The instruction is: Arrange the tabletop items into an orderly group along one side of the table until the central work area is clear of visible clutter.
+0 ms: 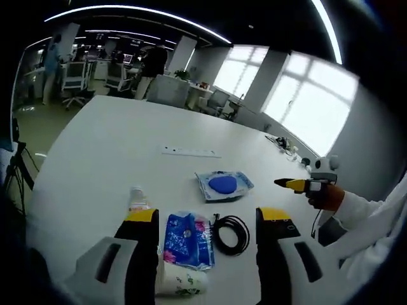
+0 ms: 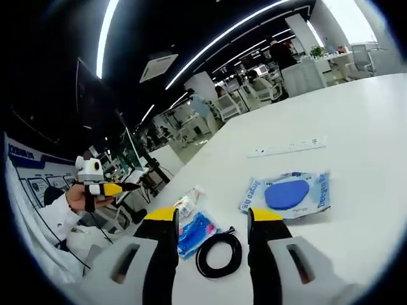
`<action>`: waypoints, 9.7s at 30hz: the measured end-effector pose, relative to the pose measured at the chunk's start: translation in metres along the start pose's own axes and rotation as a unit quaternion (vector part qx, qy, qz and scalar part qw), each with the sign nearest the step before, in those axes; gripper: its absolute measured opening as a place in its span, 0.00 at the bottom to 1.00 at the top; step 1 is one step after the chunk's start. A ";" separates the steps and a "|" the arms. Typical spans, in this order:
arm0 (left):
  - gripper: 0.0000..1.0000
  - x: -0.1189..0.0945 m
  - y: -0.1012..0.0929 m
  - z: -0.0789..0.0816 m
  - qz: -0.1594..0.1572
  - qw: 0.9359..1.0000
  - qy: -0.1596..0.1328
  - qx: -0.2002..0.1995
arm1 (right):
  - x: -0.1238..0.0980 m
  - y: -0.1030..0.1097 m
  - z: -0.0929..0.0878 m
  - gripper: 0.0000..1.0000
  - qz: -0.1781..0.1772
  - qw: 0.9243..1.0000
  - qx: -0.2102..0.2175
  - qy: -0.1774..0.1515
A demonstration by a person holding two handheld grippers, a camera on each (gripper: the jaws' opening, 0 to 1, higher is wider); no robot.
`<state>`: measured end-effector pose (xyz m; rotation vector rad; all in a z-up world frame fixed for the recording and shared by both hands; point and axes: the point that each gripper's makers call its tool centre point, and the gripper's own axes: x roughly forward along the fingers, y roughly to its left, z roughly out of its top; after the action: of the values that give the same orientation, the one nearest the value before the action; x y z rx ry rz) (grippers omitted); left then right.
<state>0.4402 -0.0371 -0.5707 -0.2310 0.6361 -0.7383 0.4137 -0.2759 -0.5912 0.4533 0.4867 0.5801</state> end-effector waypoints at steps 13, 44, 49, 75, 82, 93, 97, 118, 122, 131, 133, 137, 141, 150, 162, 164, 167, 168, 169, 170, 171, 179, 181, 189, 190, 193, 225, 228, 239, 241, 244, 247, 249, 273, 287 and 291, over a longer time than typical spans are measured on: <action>0.59 -0.024 0.025 -0.046 0.011 0.999 0.038 -0.009 | 0.006 0.020 -0.030 0.41 0.021 0.999 0.005 0.031; 0.54 -0.006 0.048 -0.123 -0.042 0.989 0.137 -0.031 | 0.017 0.044 -0.076 0.44 0.062 0.993 -0.020 0.097; 0.52 -0.001 0.049 -0.131 -0.057 0.986 0.152 -0.027 | 0.017 0.043 -0.088 0.45 0.069 0.990 -0.031 0.120; 0.29 0.019 0.054 -0.149 -0.171 0.963 0.205 -0.033 | 0.020 0.029 -0.100 0.43 0.049 0.989 -0.021 0.141; 0.15 0.016 0.044 -0.148 -0.202 0.957 0.204 -0.043 | 0.022 0.029 -0.104 0.42 0.045 0.988 -0.016 0.144; 0.03 0.006 0.030 -0.141 -0.227 0.952 0.196 -0.066 | 0.025 0.035 -0.103 0.42 0.055 0.988 -0.016 0.143; 0.00 0.002 0.022 -0.137 -0.230 0.954 0.188 -0.052 | 0.025 0.040 -0.102 0.42 0.060 0.988 -0.018 0.142; 0.00 -0.006 -0.045 -0.109 -0.211 0.956 0.184 0.089 | 0.019 0.050 -0.079 0.42 0.068 0.988 -0.044 0.130; 0.00 -0.001 -0.059 -0.105 -0.202 0.956 0.181 0.113 | 0.017 0.050 -0.071 0.42 0.067 0.988 -0.053 0.127; 0.00 0.010 -0.086 -0.115 -0.191 0.945 0.203 0.173 | 0.014 0.057 -0.048 0.41 0.071 0.987 -0.086 0.118; 0.00 0.012 -0.094 -0.116 -0.188 0.942 0.205 0.187 | 0.014 0.059 -0.046 0.41 0.072 0.986 -0.091 0.119; 0.00 0.016 -0.109 -0.118 -0.183 0.935 0.212 0.219 | 0.015 0.065 -0.043 0.40 0.075 0.983 -0.112 0.123; 0.00 0.019 -0.115 -0.124 -0.166 0.915 0.235 0.283 | 0.015 0.073 -0.042 0.38 0.080 0.979 -0.130 0.132; 0.00 0.035 -0.136 -0.133 -0.156 0.885 0.256 0.357 | 0.016 0.088 -0.040 0.36 0.095 0.961 -0.196 0.168; 0.00 0.045 -0.143 -0.142 -0.129 0.859 0.278 0.411 | 0.021 0.108 -0.043 0.29 0.111 0.931 -0.275 0.211; 0.00 0.045 -0.144 -0.144 -0.126 0.853 0.283 0.419 | 0.022 0.111 -0.046 0.28 0.116 0.926 -0.283 0.219; 0.00 0.045 -0.146 -0.149 -0.122 0.840 0.293 0.440 | 0.023 0.113 -0.052 0.25 0.126 0.918 -0.295 0.234; 0.00 0.045 -0.147 -0.149 -0.121 0.837 0.295 0.445 | 0.024 0.114 -0.054 0.24 0.130 0.913 -0.304 0.240; 0.00 0.046 -0.147 -0.149 -0.118 0.836 0.297 0.447 | 0.024 0.115 -0.056 0.23 0.130 0.911 -0.306 0.244; 0.00 0.046 -0.147 -0.149 -0.114 0.835 0.299 0.448 | 0.025 0.114 -0.059 0.24 0.130 0.909 -0.307 0.250; 0.00 0.046 -0.147 -0.149 -0.113 0.833 0.300 0.450 | 0.026 0.114 -0.061 0.24 0.132 0.907 -0.309 0.254; 0.00 0.046 -0.151 -0.155 -0.099 0.801 0.320 0.496 | 0.027 0.105 -0.080 0.17 0.129 0.892 -0.313 0.299; 0.00 0.047 -0.150 -0.156 -0.093 0.792 0.324 0.509 | 0.027 0.104 -0.085 0.16 0.131 0.886 -0.321 0.308; 0.00 0.049 -0.152 -0.155 -0.082 0.781 0.332 0.523 | 0.029 0.097 -0.097 0.08 0.121 0.877 -0.331 0.327; 0.00 0.049 -0.152 -0.155 -0.080 0.780 0.334 0.522 | 0.029 0.098 -0.097 0.06 0.120 0.879 -0.325 0.329; 0.00 0.048 -0.151 -0.156 -0.081 0.777 0.339 0.525 | 0.030 0.095 -0.098 0.02 0.114 0.879 -0.325 0.331; 0.36 0.051 -0.155 -0.148 -0.092 0.777 0.312 0.540 | 0.037 0.086 -0.091 0.00 0.082 0.888 -0.308 0.330; 0.37 0.050 -0.155 -0.145 -0.095 0.783 0.303 0.535 | 0.038 0.083 -0.086 0.00 0.078 0.890 -0.307 0.327; 0.28 0.047 -0.155 -0.124 -0.115 0.842 0.255 0.461 | 0.046 0.076 -0.073 0.00 0.070 0.894 -0.307 0.319; 0.35 0.046 -0.149 -0.118 -0.107 0.848 0.251 0.455 | 0.048 0.075 -0.072 0.00 0.069 0.894 -0.308 0.319; 0.39 0.045 -0.141 -0.109 -0.097 0.853 0.241 0.452 | 0.053 0.074 -0.066 0.00 0.070 0.894 -0.310 0.317; 0.41 0.045 -0.140 -0.101 -0.097 0.874 0.221 0.421 | 0.058 0.073 -0.061 0.00 0.070 0.894 -0.310 0.316; 0.42 0.043 -0.141 -0.093 -0.106 0.891 0.205 0.392 | 0.061 0.072 -0.057 0.00 0.069 0.893 -0.313 0.315; 0.75 0.006 -0.061 -0.006 -0.053 0.988 -0.014 0.143 | 0.096 0.052 -0.022 0.00 0.063 0.908 -0.294 0.291; 0.82 -0.014 -0.027 -0.006 -0.026 0.992 -0.033 0.119 | 0.126 0.031 0.005 0.00 0.041 0.925 -0.263 0.269; 0.81 -0.019 -0.017 -0.012 -0.018 0.993 -0.032 0.110 | 0.138 0.022 0.017 0.00 0.030 0.929 -0.261 0.262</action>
<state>0.4131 -0.0367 -0.5642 -0.0631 0.4850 -0.8270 0.5146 -0.1800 -0.6083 -0.2097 0.7978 0.8643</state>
